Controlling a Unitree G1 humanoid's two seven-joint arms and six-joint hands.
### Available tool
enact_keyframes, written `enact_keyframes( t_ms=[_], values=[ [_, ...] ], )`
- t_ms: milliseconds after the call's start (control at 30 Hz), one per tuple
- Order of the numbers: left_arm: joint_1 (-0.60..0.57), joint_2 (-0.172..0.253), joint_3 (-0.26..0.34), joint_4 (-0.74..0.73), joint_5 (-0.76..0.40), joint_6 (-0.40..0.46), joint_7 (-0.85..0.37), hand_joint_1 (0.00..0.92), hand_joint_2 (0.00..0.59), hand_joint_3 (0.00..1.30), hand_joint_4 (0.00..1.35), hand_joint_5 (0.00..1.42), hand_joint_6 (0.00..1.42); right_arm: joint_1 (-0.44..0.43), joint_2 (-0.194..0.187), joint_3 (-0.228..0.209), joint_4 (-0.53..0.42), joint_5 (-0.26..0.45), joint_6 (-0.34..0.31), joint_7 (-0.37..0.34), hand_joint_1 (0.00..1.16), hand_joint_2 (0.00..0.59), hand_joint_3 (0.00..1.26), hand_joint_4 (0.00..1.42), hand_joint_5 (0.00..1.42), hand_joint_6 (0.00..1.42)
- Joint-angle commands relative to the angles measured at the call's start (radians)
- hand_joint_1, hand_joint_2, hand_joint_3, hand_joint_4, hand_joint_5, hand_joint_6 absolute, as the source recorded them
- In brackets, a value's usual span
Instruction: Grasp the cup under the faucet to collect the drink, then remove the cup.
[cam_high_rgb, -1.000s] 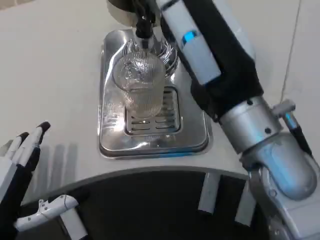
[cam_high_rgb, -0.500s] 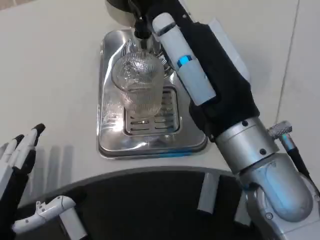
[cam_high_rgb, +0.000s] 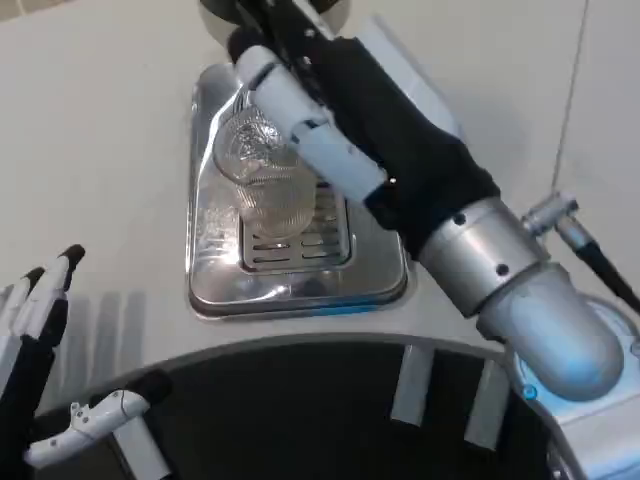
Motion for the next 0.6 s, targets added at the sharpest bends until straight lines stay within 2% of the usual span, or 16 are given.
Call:
enact_keyframes(
  t_ms=[33,367,500,600],
  values=[
    [-0.010,-0.016,-0.007,0.027,0.008,-0.008,0.020,0.000,0.027,0.00,0.00,0.00,0.00,-0.047,-0.042,0.098,-0.028,-0.078,0.093,0.076,0.00,0.547,0.00,0.00,0.00,0.00],
    [-0.085,-0.028,-0.016,0.071,0.021,0.004,0.041,0.000,0.026,0.00,0.00,0.00,0.00,-0.134,-0.084,0.240,-0.111,-0.301,0.227,0.196,0.00,0.569,0.00,0.00,0.00,0.00],
    [-0.119,-0.038,-0.022,0.092,0.031,0.001,0.069,0.000,0.026,0.00,0.00,0.00,0.00,-0.156,-0.086,0.275,-0.123,-0.389,0.262,0.246,0.00,0.574,0.00,0.00,0.00,0.00],
    [-0.152,-0.050,-0.027,0.113,0.035,0.002,0.095,0.000,0.028,0.00,0.00,0.00,0.00,-0.163,-0.079,0.278,-0.114,-0.432,0.270,0.279,0.00,0.578,0.00,0.00,0.00,0.00]
  ],
)
